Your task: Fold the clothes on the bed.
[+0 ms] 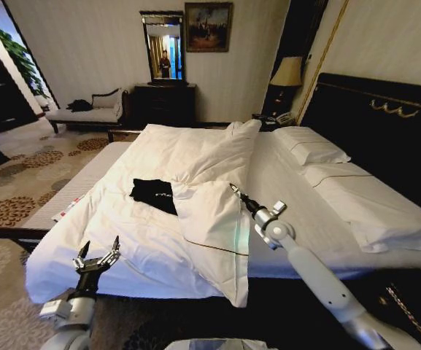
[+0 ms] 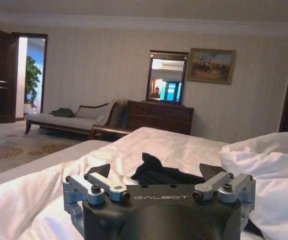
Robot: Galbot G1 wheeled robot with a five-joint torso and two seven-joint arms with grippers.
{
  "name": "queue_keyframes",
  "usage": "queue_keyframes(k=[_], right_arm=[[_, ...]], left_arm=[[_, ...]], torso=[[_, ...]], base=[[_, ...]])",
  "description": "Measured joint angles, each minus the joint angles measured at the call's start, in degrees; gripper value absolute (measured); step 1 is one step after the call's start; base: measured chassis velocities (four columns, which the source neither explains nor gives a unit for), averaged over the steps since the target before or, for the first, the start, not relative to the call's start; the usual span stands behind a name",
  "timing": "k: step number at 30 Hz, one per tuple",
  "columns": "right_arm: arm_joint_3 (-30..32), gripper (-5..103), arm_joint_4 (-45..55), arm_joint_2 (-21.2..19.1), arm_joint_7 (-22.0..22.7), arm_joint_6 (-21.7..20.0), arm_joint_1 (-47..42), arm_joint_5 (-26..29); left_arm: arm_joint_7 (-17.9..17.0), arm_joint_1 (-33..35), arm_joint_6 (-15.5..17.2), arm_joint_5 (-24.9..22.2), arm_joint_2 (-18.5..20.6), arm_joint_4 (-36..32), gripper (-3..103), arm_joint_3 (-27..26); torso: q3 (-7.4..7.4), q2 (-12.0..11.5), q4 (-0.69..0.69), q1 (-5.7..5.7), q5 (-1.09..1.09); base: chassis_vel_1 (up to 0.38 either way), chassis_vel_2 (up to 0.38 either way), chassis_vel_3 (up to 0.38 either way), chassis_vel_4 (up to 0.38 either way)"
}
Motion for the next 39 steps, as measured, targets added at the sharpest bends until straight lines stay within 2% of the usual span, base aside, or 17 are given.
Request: queue_keyframes(k=[4,6,8,15,21,24,26,29,30,33,35,37,38,39], right_arm=[[-2.89,100,-0.85,0.64,3.27,-2.62,3.11,-0.78],[-4.35,100,-1.47,1.09,7.32,-5.58,4.54,-1.24],[-5.33,100,-2.32,1.56,9.47,-7.59,5.61,-1.4],[-7.43,100,-3.85,2.76,10.36,-10.17,7.75,-1.43],[-9.26,101,-4.64,3.29,8.95,-11.07,9.52,-1.06],[-10.34,86,-5.89,4.26,8.29,-11.1,10.73,-1.13],[-10.58,86,-6.33,4.69,8.22,-11.09,11.07,-1.18],[-11.02,70,-7.31,5.62,8.1,-10.99,11.63,-1.51],[-11.02,70,-7.31,5.62,8.1,-10.99,11.63,-1.51],[-11.12,53,-7.77,6.04,7.95,-10.67,11.77,-1.98],[-11.12,53,-7.77,6.05,7.9,-10.57,11.77,-2.01],[-10.99,42,-7.28,5.85,7.59,-10.0,11.73,-2.08],[-10.99,42,-7.28,5.85,7.59,-10.0,11.73,-2.08],[-10.87,37,-6.96,5.7,7.45,-9.79,11.66,-2.09]], left_arm=[[-0.1,-0.12,-0.09,0.05,-0.3,0.22,100,-0.23],[-0.19,-0.04,-0.22,0.01,-0.51,0.2,100,-0.5],[-0.33,0.17,-0.49,-0.05,-0.61,0.19,100,-0.88],[-0.74,0.54,-0.79,-0.28,-0.65,0.62,100,-1.79],[-0.82,0.07,-0.79,-0.29,-0.68,0.92,100,-1.69],[-0.85,0.04,-0.78,-0.28,-0.71,1.15,100,-1.74],[-0.85,0.06,-0.78,-0.33,-0.63,1.27,100,-1.88],[-0.9,-0.1,-0.78,-0.76,-0.24,1.69,100,-2.36],[-0.9,-0.1,-0.78,-0.76,-0.24,1.69,100,-2.36],[-0.92,-0.27,-0.79,-0.87,-0.24,1.92,100,-2.35],[-0.92,-0.29,-0.8,-0.87,-0.29,1.98,100,-2.3],[-0.92,-0.38,-0.85,-0.87,-0.34,2.25,100,-2.19],[-0.92,-0.38,-0.85,-0.87,-0.34,2.25,100,-2.19],[-0.92,-0.44,-0.86,-0.87,-0.34,2.34,100,-2.17]], torso=[[0.0,0.0,0.0,0.0,0.0],[0.0,0.0,-0.01,0.01,0.02],[0.0,0.0,-0.01,0.0,0.02],[0.0,0.0,-0.01,0.0,0.01],[0.0,0.0,-0.02,0.0,0.01],[0.0,0.0,-0.01,0.0,0.01],[0.0,0.0,-0.01,0.0,0.01],[0.0,0.0,0.0,0.0,0.02],[0.0,0.0,0.0,0.0,0.02],[0.0,0.0,0.0,0.0,0.02],[0.0,0.0,0.0,0.0,0.01],[0.0,0.0,0.0,0.0,0.02],[0.0,0.0,0.0,0.0,0.02],[0.0,0.0,0.0,0.0,0.02]], base=[[0.0,0.0,0.0,0.0],[0.0,0.0,0.0,0.0],[0.0,0.0,0.0,0.0],[0.0,0.0,0.0,0.0],[0.0,0.0,0.0,0.0],[0.0,0.0,0.0,0.0],[0.0,0.0,0.0,0.0],[0.0,0.0,0.0,0.0],[0.0,0.0,0.0,0.0],[0.0,0.0,0.0,0.0],[0.0,0.0,0.0,0.0],[0.0,0.0,0.0,0.0],[0.0,0.0,0.0,0.0],[0.0,0.0,0.0,0.0]])
